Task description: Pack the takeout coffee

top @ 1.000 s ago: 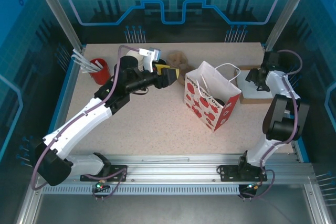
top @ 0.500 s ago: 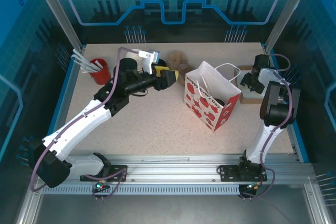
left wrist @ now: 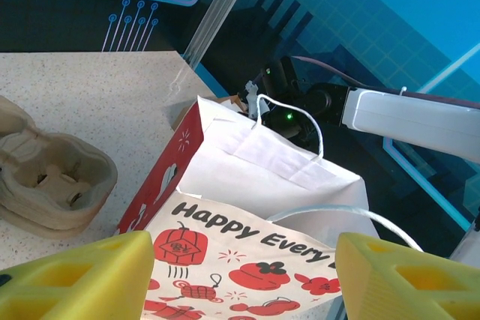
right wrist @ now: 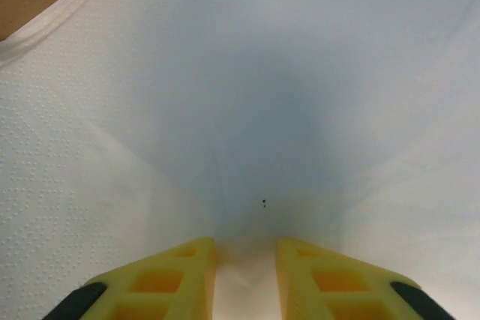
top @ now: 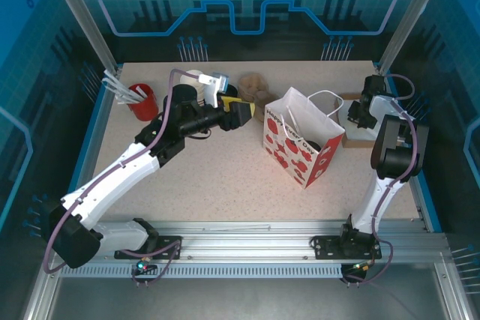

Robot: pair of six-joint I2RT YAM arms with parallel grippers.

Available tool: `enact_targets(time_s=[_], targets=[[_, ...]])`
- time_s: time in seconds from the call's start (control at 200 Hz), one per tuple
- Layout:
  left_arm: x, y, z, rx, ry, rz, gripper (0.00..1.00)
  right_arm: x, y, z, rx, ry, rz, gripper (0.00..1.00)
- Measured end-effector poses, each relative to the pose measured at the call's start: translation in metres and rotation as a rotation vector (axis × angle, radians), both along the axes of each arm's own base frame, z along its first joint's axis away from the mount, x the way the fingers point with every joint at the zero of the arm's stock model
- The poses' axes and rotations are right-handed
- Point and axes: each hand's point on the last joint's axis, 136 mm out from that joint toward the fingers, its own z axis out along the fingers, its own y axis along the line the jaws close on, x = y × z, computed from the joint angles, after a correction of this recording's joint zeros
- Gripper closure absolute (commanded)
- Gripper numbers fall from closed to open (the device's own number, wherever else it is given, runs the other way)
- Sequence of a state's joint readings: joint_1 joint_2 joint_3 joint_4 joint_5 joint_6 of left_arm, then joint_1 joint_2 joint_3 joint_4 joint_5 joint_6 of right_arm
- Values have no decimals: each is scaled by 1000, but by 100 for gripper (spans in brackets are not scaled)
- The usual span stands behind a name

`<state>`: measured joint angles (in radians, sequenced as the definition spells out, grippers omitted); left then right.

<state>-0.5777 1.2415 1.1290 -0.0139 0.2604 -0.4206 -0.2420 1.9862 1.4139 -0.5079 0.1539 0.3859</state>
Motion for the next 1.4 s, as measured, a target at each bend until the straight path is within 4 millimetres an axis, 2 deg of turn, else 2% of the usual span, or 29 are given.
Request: enact_targets(time_s=[0.06,0.26,0.36,0.415,0.46,0.6,0.825,1.116,1.401], targets=[[0,0,-1,2,3,0,33,0,1,-1,5,0,4,69],[-2,1,-1,2,2,0,33,-2,2,-2,-1,20,24,42],[-2,1,-1,2,3,0,33,-2,2,-4,2,35,29,38],[-2,1,-1,2,3,0,33,-1,2,-7,6,48,30,40],[-2,1,-2,3,3,0,33,0,2,-12,8,60,33,48],[-2,1,-2,3,3,0,33,0,0,-14,1,72,33,59],[-2,1,-2,4,5,0,32,1,0,-13,-2,71,42,61],[-2,1,-2,5,6,-1,32,2,1,-10,2,70,54,72],[-2,1,-2,5,6,-1,32,4,4,-7,14,60,67,78]])
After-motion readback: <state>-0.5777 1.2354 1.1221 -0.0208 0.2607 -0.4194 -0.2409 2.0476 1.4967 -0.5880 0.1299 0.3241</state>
